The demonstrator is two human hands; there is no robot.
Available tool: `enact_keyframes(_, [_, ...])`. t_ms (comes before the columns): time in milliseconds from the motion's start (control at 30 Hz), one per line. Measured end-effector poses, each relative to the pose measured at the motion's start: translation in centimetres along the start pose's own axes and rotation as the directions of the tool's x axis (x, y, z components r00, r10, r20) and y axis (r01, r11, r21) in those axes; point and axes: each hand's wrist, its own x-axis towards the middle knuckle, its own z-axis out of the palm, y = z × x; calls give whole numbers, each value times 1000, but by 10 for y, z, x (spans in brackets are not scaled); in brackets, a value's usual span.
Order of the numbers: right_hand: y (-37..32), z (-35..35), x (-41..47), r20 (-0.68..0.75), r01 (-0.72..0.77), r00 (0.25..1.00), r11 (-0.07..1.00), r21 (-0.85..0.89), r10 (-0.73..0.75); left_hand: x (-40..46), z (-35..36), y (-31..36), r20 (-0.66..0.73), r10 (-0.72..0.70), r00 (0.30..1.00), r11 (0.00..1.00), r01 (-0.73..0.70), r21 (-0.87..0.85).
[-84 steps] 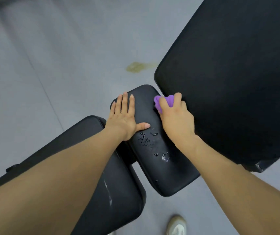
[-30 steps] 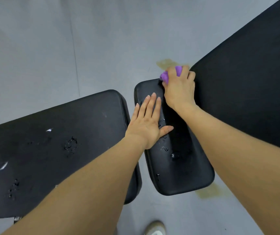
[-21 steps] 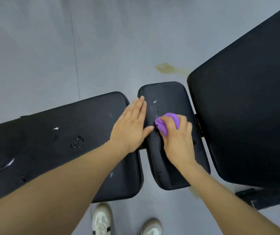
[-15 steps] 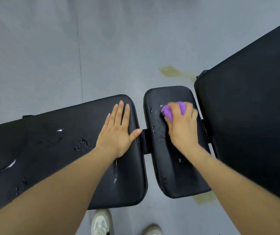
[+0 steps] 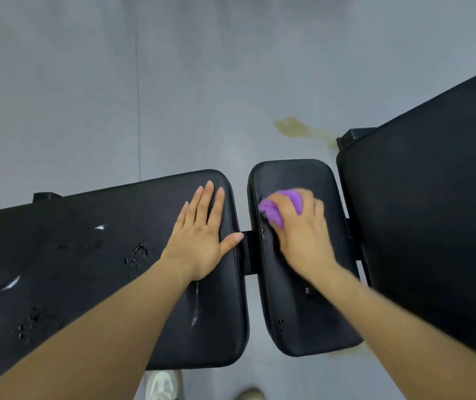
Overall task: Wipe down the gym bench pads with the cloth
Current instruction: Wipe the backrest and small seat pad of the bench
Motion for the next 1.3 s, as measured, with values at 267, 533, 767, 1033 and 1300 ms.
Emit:
enact_keyframes(267, [19, 2, 88, -122, -263, 960, 961, -87, 252, 0, 0, 0, 18, 8, 1000, 1000, -8, 3])
enact_keyframes(533, [-11, 0, 22, 11, -8, 1000, 1000, 14, 8, 1, -1, -1, 43, -5, 999, 1000, 5, 4])
enact_keyframes(767, [-8, 7, 105, -29, -134, 991, 988, -78, 132, 0, -1, 0, 50, -8, 999, 1000, 7, 23])
enact_keyframes(1033, [-20, 7, 5, 32, 156, 987, 987, -34, -155, 3, 2, -2, 37, 1, 999, 1000, -1, -2])
enact_keyframes(1300, [-24, 13, 98, -33, -22, 999, 998, -58, 20, 1, -1, 1, 25, -16, 1000, 1000, 16, 2])
